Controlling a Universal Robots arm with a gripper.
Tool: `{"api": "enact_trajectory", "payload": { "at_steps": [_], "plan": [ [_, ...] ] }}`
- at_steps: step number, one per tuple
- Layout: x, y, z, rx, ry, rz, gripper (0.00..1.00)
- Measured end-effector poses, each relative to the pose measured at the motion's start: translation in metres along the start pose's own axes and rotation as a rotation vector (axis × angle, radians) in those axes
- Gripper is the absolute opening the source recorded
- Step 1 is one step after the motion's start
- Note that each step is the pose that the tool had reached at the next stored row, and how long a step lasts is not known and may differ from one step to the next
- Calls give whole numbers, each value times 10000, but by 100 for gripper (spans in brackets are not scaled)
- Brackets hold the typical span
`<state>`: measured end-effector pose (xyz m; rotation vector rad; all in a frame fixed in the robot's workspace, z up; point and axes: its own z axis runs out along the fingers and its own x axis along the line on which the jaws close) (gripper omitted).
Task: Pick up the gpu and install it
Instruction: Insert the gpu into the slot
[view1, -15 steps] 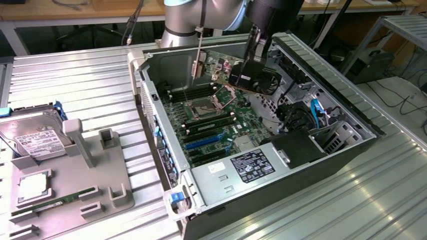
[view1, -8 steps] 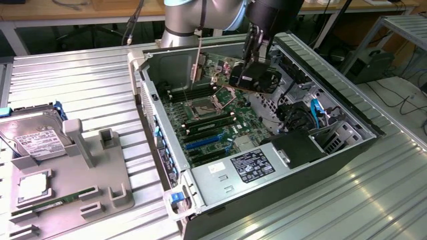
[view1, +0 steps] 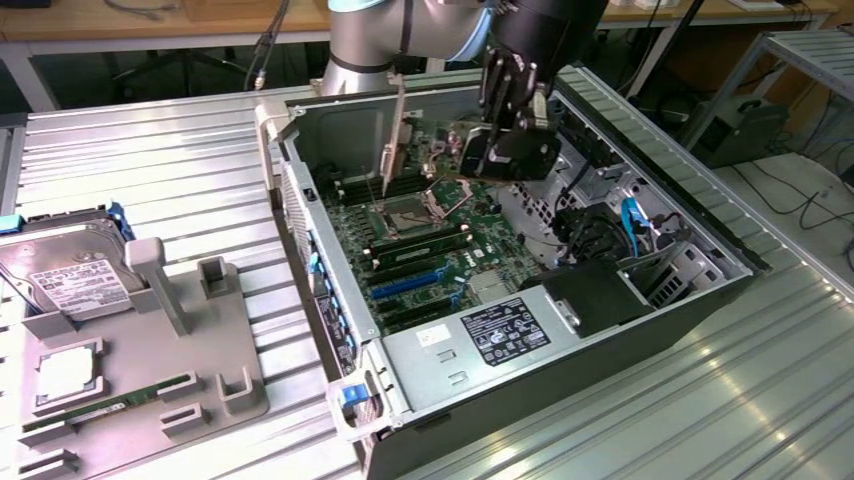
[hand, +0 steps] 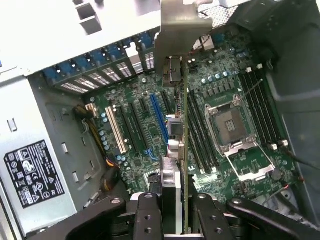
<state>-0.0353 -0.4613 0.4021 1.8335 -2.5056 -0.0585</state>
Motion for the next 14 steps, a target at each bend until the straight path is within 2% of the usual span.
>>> {"api": "enact_trajectory", "payload": {
  "at_steps": [14],
  "plan": [
    [3,-1,6,19,135,-2612,29]
  ]
}}
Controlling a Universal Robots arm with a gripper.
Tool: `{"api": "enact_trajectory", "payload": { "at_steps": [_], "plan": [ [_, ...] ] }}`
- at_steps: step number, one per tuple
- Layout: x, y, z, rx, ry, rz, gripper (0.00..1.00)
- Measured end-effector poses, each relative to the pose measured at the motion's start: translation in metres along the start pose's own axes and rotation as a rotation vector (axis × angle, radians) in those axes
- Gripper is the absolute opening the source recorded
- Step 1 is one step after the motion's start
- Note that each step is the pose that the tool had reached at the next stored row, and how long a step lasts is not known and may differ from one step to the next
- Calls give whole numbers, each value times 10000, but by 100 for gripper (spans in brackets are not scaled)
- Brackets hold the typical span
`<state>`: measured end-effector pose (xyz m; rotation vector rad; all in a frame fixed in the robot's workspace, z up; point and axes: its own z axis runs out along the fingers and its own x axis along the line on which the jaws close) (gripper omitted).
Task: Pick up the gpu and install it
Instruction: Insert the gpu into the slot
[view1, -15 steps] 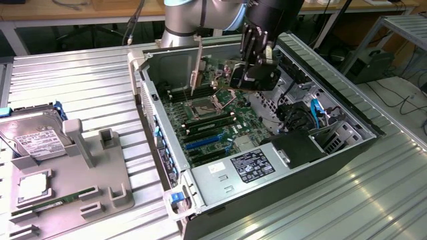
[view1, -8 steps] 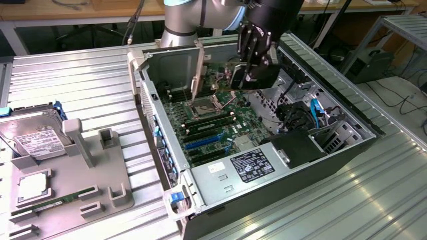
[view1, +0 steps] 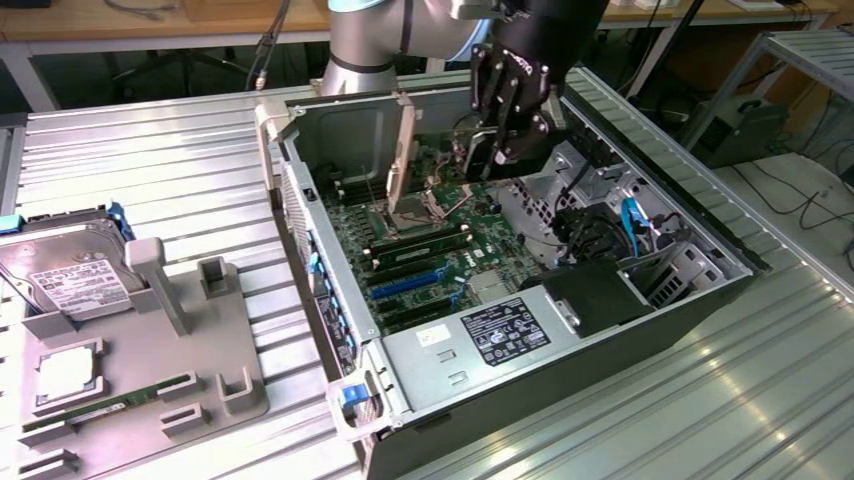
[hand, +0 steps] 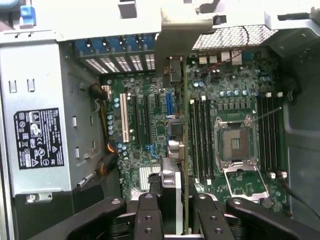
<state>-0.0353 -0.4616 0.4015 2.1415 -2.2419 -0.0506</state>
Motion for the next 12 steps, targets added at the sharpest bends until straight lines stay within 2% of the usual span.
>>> {"api": "enact_trajectory", "payload": {
  "at_steps": [12],
  "plan": [
    [0,-1,10,18,111,-2138,29]
  ]
}}
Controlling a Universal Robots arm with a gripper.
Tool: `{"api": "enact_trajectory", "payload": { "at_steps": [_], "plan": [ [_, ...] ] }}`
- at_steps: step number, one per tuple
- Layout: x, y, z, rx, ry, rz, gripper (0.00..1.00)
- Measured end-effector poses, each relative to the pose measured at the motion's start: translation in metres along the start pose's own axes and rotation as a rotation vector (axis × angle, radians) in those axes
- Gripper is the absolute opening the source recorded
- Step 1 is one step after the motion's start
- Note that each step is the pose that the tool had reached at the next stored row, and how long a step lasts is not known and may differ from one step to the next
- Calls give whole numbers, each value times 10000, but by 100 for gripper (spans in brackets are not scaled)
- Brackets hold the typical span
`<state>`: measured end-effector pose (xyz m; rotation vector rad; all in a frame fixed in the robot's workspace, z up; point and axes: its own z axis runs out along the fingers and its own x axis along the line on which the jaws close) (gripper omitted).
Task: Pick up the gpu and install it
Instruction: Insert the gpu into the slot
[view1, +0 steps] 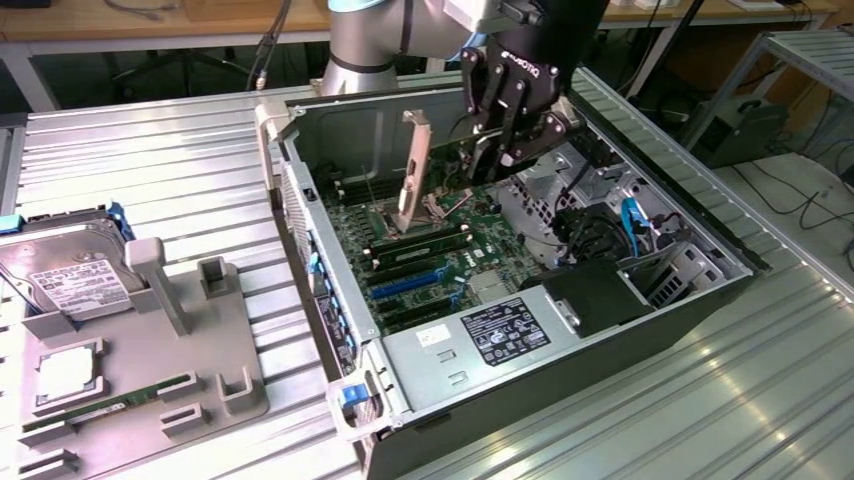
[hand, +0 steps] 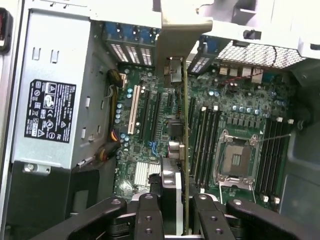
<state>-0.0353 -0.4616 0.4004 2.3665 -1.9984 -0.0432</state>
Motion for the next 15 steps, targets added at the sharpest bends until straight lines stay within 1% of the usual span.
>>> {"api": "enact_trajectory", "payload": {
  "at_steps": [2,4,8,11,15],
  "plan": [
    [-9,-2,17,16,12,-94,29],
    [-11,-5,41,29,8,-78,29],
    [-11,-5,80,26,-18,488,29],
    [-13,-10,147,23,-38,904,29],
    [-8,-12,218,22,-40,934,29]
  ]
}}
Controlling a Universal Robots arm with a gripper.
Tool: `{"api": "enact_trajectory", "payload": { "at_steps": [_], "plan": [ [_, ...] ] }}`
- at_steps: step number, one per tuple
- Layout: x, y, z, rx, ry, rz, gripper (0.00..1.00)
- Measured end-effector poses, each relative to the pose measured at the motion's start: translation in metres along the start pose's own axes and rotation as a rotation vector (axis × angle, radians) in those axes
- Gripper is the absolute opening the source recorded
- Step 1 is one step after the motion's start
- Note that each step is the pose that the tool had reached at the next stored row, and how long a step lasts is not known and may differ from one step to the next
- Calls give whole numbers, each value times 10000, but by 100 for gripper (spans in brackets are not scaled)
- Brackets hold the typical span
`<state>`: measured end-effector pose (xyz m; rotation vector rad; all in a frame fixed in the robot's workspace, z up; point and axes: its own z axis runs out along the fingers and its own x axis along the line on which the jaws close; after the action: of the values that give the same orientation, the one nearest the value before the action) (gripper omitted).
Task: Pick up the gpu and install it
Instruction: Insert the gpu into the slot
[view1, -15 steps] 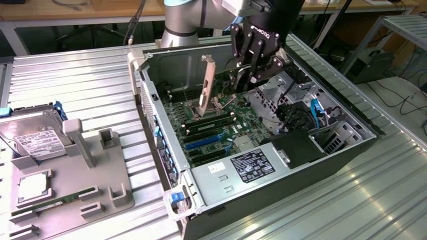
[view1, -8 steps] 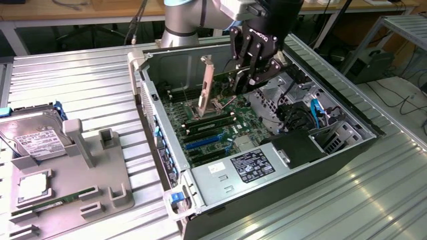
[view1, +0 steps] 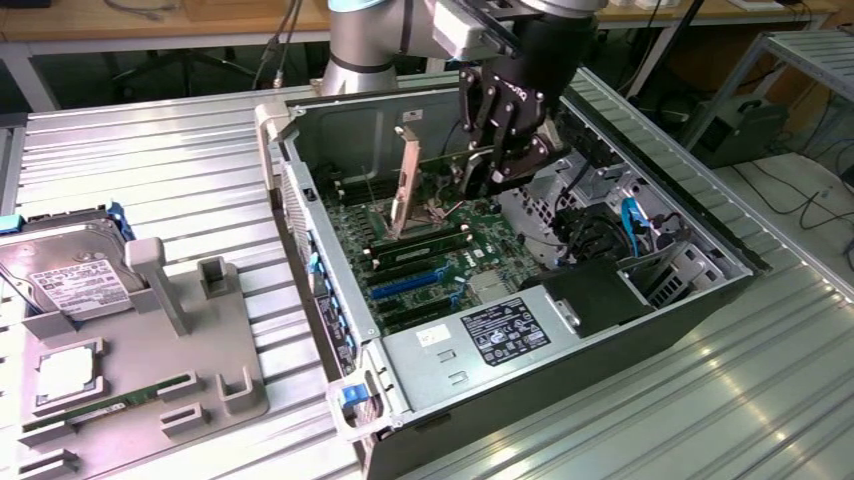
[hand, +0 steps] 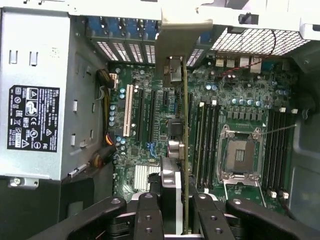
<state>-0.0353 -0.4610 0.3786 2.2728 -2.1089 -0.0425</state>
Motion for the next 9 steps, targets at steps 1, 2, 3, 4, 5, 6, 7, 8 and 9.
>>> {"api": "enact_trajectory", "payload": {
  "at_steps": [1,2,3,4,5,6,7,8,9],
  "plan": [
    [29,1,23,-1,-8,0,29],
    [35,1,43,4,-29,-1,29],
    [34,-4,61,3,-27,1,29],
    [33,-7,82,1,-25,9,29],
    [30,-8,101,1,-28,55,29],
    [28,-9,118,0,-27,110,29],
    [27,-10,134,-1,-30,185,29],
    [27,-10,148,-2,-34,296,29],
    [27,-11,164,-3,-41,448,29]
  ]
}}
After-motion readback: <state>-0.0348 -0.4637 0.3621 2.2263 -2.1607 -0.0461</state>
